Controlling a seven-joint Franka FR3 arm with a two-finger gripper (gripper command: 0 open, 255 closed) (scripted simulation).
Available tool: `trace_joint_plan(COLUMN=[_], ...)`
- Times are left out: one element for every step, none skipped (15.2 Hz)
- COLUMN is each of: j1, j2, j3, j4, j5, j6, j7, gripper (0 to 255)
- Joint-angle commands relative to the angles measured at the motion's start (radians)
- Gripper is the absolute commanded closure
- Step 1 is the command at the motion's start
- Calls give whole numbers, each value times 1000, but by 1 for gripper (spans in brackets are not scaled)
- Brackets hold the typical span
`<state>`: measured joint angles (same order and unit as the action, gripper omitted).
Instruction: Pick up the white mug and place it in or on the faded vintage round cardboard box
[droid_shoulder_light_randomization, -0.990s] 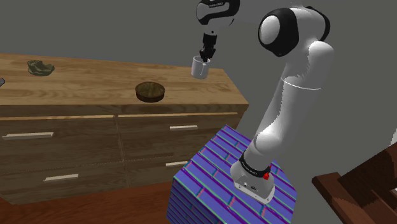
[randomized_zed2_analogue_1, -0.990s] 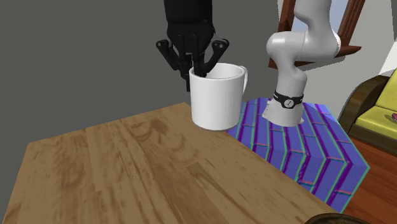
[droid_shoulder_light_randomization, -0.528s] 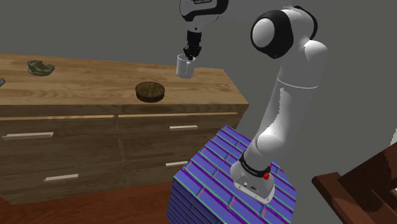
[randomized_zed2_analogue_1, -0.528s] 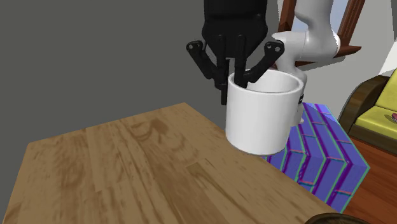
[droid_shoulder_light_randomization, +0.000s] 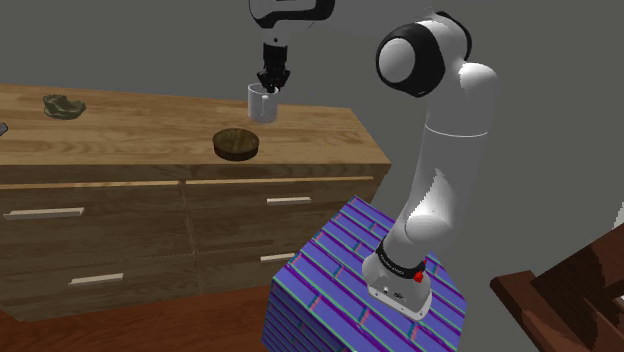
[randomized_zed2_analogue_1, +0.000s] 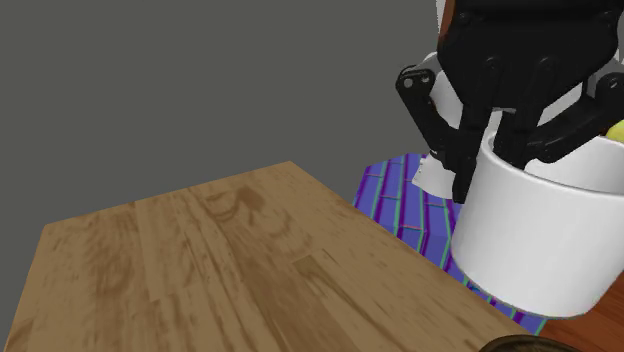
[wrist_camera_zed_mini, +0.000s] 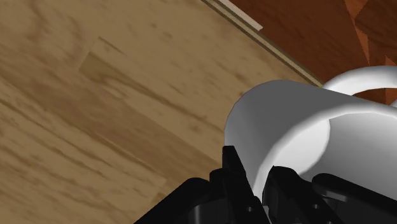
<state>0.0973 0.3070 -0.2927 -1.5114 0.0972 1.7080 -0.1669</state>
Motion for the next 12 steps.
trace_joint_plan(j1=[15, 24, 33, 41, 49, 55, 56, 57, 58, 59, 60, 61], j2=[38, 57, 77, 99, 123, 142, 141, 140, 140, 140, 140, 140], j3=[13, 20, 27, 34, 40, 45, 46, 46, 46, 46, 46, 47], j4=[61, 91, 124, 158, 196, 228, 213, 197, 183, 170, 157, 144], j5=[9, 13, 17, 22, 26, 29, 29, 29, 29, 29, 30, 30], j6=[-23, -34, -46, -58, -72, -83, -69, -55, -42, -28, -15, -2], j7=[33, 51, 68, 86, 103, 117, 116, 116, 115, 114, 114, 113], gripper=[255, 255, 255, 255, 255, 255, 255, 255, 255, 255, 255, 255])
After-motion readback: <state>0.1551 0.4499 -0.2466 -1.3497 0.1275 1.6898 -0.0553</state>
